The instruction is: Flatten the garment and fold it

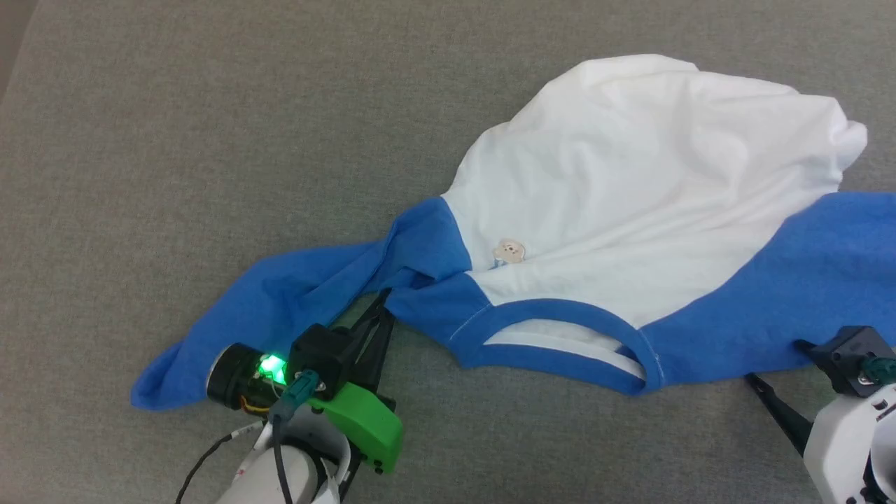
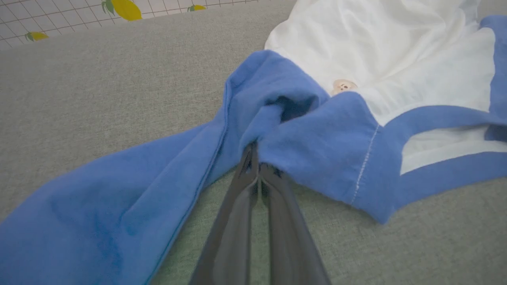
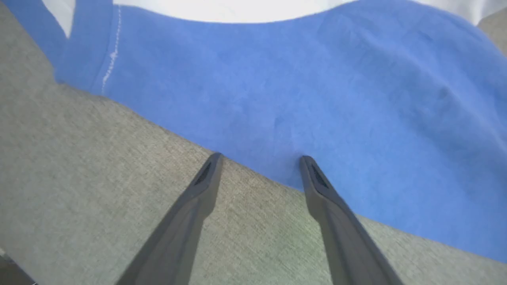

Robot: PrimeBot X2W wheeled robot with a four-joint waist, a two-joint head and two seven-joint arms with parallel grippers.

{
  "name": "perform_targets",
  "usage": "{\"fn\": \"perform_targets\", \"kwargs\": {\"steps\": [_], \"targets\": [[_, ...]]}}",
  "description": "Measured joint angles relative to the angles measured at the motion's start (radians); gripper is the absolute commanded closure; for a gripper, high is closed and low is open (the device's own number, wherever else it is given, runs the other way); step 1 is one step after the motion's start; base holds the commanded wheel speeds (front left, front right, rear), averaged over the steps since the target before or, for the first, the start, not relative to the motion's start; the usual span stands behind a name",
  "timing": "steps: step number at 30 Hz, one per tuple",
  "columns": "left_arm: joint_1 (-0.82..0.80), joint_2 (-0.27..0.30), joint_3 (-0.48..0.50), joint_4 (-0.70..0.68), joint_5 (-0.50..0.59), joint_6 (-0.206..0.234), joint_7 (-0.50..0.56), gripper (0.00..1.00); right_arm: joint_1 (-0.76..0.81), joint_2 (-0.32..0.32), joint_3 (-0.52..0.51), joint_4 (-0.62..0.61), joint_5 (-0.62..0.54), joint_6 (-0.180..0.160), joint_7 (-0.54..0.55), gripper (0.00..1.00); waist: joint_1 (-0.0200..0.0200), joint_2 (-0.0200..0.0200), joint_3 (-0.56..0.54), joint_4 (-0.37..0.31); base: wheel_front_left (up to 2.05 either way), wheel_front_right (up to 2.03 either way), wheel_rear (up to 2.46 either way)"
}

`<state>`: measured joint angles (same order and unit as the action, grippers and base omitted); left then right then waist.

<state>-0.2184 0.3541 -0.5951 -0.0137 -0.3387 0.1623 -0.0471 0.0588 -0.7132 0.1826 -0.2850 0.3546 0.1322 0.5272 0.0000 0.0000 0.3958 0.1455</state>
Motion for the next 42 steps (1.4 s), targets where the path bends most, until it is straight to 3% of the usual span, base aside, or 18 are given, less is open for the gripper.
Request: {"fn": "perform_targets", "kwargs": {"steps": [5, 6, 7, 8, 16, 25, 33, 42], "targets": [[-0.015, -0.010, -0.003, 0.006, 0.000, 0.000, -0.008, 1.00, -0.067, -0.045, 0.069, 0.044, 0.010, 0.000, -0.027, 0.00, 0.0000, 0.0000, 0.029, 0.019, 0.00, 0.00, 0.00], [-0.017, -0.012, -0.004, 0.007, 0.000, 0.000, -0.009, 1.00, -0.079, -0.052, 0.079, 0.054, 0.016, 0.000, -0.033, 0.05, 0.0000, 0.0000, 0.034, 0.023, 0.00, 0.00, 0.00], [-0.019, -0.013, -0.004, 0.008, 0.000, 0.000, -0.009, 1.00, -0.087, -0.054, 0.081, 0.063, 0.021, 0.001, -0.038, 0.57, 0.0000, -0.0001, 0.038, 0.026, 0.00, 0.00, 0.00], [-0.020, -0.020, -0.002, 0.011, -0.007, 0.000, -0.022, 1.00, -0.116, -0.046, 0.086, 0.100, 0.021, 0.001, -0.077, 1.00, 0.0000, -0.0001, 0.047, 0.032, 0.00, 0.00, 0.00], [-0.018, -0.041, 0.046, -0.040, -0.064, 0.007, -0.100, 1.00, -0.143, 0.092, -0.015, 0.170, -0.018, 0.001, -0.218, 1.00, 0.0000, 0.0000, 0.007, 0.015, 0.00, 0.00, 0.00], [-0.071, -0.029, 0.106, -0.162, -0.082, 0.016, -0.098, 1.00, -0.200, 0.201, -0.156, 0.039, -0.087, 0.000, -0.289, 1.00, 0.0000, 0.0000, -0.104, -0.031, 0.00, 0.00, 0.00], [-0.246, 0.022, 0.153, -0.238, -0.082, 0.009, 0.028, 1.00, -0.386, 0.172, -0.169, -0.060, -0.120, 0.000, -0.232, 1.00, 0.0000, 0.0000, -0.214, -0.074, 0.00, 0.00, 0.00], [-0.440, 0.061, 0.181, -0.273, -0.104, -0.013, 0.210, 1.00, -0.606, 0.085, -0.061, -0.061, -0.124, 0.000, -0.145, 1.00, 0.0000, 0.0000, -0.317, -0.118, 0.00, 0.00, 0.00]]}}
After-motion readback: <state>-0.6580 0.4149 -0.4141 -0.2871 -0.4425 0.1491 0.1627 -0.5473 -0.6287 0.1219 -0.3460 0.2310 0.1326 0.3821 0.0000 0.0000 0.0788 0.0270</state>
